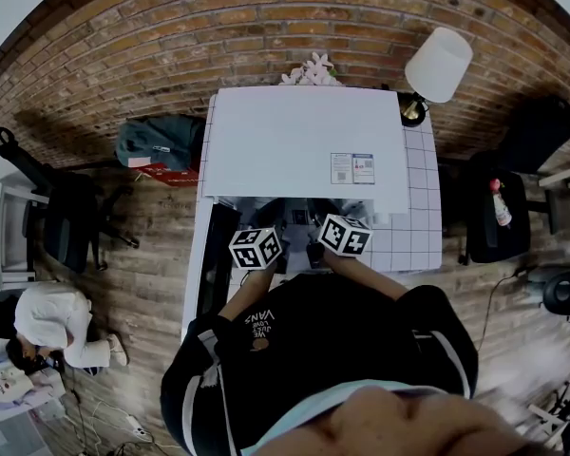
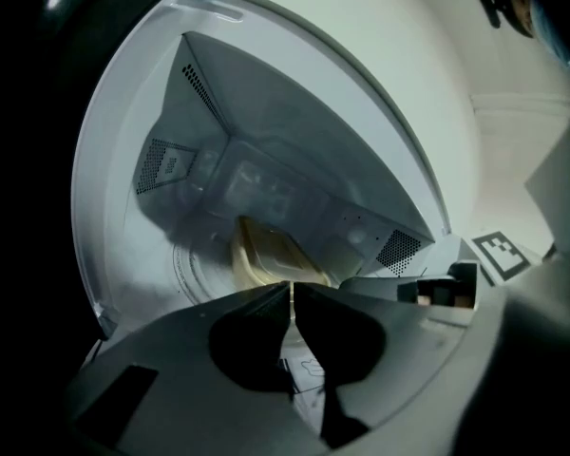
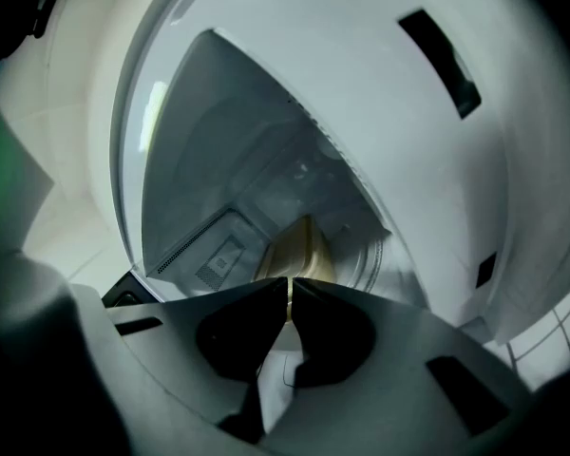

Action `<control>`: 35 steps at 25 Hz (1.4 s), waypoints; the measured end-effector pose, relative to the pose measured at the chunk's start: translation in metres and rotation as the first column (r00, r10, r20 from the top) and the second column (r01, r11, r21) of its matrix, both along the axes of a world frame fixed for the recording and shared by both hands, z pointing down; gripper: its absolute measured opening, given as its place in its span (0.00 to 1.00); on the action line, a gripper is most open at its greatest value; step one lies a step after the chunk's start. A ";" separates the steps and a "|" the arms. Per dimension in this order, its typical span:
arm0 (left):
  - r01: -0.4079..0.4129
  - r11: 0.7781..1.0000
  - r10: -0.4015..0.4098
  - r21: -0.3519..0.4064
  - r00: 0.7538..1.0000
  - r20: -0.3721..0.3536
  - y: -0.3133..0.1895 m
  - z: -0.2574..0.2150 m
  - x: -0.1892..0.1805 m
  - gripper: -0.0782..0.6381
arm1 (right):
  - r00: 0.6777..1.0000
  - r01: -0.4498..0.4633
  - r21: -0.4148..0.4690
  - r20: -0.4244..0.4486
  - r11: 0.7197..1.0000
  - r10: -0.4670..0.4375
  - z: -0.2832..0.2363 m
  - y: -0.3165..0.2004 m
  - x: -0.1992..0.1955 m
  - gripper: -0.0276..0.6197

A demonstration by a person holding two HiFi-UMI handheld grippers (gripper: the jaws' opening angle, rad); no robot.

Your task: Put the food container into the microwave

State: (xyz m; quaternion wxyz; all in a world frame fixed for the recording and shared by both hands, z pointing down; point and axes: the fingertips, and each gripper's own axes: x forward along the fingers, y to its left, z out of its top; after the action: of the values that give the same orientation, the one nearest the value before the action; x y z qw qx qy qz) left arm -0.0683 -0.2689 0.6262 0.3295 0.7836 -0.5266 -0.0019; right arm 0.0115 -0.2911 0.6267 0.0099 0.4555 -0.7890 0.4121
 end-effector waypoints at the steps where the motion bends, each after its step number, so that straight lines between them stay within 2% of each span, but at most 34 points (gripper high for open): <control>1: -0.003 1.000 0.003 0.002 1.000 -0.001 0.002 -0.001 0.000 0.14 | 1.000 -0.001 0.002 -0.001 1.000 0.001 -0.001 0.001 0.000 0.06; 18: -0.048 0.999 0.049 0.025 0.999 -0.018 0.059 -0.013 -0.008 0.14 | 0.999 -0.032 0.019 -0.015 0.999 0.033 -0.009 0.056 -0.009 0.06; 35: -0.173 0.984 0.176 0.048 0.983 -0.052 0.120 -0.015 -0.006 0.14 | 0.987 -0.160 0.035 -0.008 0.987 0.160 -0.006 0.129 -0.008 0.06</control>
State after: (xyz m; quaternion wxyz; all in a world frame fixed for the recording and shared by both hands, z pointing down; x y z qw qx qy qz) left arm -0.0743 -0.1485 0.6114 0.3261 0.8333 -0.4462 -0.0064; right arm 0.0031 -0.1623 0.6203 -0.0266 0.5196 -0.7568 0.3957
